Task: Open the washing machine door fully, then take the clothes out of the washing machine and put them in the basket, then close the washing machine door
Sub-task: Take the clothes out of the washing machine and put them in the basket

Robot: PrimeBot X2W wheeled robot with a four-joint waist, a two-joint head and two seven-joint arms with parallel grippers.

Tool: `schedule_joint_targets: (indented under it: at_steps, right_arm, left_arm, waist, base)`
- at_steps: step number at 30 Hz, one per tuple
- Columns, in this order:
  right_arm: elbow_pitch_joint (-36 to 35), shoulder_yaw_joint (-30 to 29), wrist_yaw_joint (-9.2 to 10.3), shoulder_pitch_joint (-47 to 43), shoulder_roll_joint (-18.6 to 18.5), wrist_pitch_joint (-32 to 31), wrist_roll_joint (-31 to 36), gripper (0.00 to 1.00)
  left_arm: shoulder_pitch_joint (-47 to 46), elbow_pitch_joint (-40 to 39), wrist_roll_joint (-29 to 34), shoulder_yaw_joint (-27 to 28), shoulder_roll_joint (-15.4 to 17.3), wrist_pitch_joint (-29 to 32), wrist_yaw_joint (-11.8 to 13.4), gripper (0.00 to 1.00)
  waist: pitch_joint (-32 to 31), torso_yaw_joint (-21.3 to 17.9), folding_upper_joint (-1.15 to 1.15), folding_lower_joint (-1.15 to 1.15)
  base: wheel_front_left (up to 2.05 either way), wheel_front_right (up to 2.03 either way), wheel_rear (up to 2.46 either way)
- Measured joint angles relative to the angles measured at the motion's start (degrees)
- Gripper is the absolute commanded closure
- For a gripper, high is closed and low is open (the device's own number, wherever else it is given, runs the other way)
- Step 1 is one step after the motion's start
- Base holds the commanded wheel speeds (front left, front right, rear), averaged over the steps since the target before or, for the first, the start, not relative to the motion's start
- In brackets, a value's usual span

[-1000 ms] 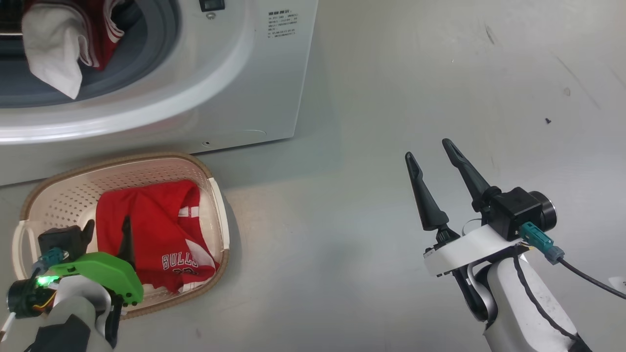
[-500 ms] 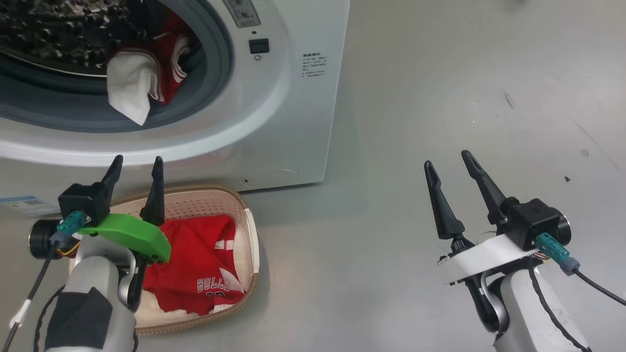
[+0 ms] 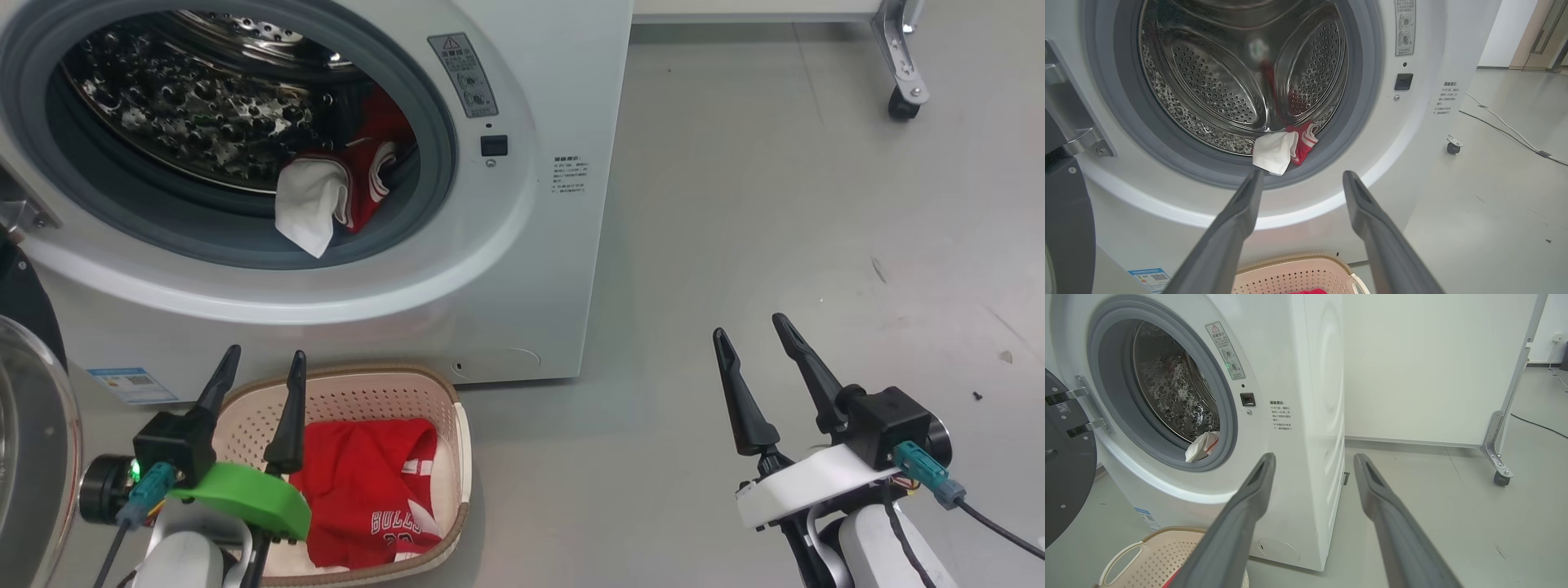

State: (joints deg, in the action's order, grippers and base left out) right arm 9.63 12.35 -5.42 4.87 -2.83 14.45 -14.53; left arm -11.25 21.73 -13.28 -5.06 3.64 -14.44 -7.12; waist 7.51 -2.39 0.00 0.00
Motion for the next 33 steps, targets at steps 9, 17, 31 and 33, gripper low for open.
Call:
schedule_joint_targets:
  at_steps: [9, 17, 31, 33]
  right_arm:
    - [-1.03, -0.15, -0.01, -2.48, 0.04, 0.00, -0.08, 0.00]
    - [-1.59, 0.34, -0.04, -2.99, 0.07, 0.00, -0.08, 0.00]
    - [-1.91, 0.63, -0.05, -3.60, 0.09, 0.00, -0.08, 0.00]
    - [-1.97, 0.63, -0.05, -3.84, 0.10, 0.00, -0.08, 0.00]
  left_arm:
    - [5.63, -6.17, 0.16, 0.90, -0.54, 0.00, 0.00, 0.00]
    - [8.00, -9.49, 0.18, 0.89, -0.78, 0.00, 0.00, 0.00]
    - [11.19, -12.11, 0.20, -0.01, -0.86, 0.00, 0.00, 0.00]
    - [11.63, -12.47, 0.20, -0.14, -0.86, 0.00, 0.00, 0.00]
  waist:
    - [-3.25, 0.89, 0.00, 0.00]
    - [-3.77, 0.87, 0.00, 0.00]
    - [-3.88, 0.29, 0.00, 0.00]
    - [-3.84, 0.21, 0.00, 0.00]
  base:
    - [0.00, 0.00, 0.00]
    - [0.00, 0.00, 0.00]
    - [0.00, 0.00, 0.00]
    - [0.00, 0.00, 0.00]
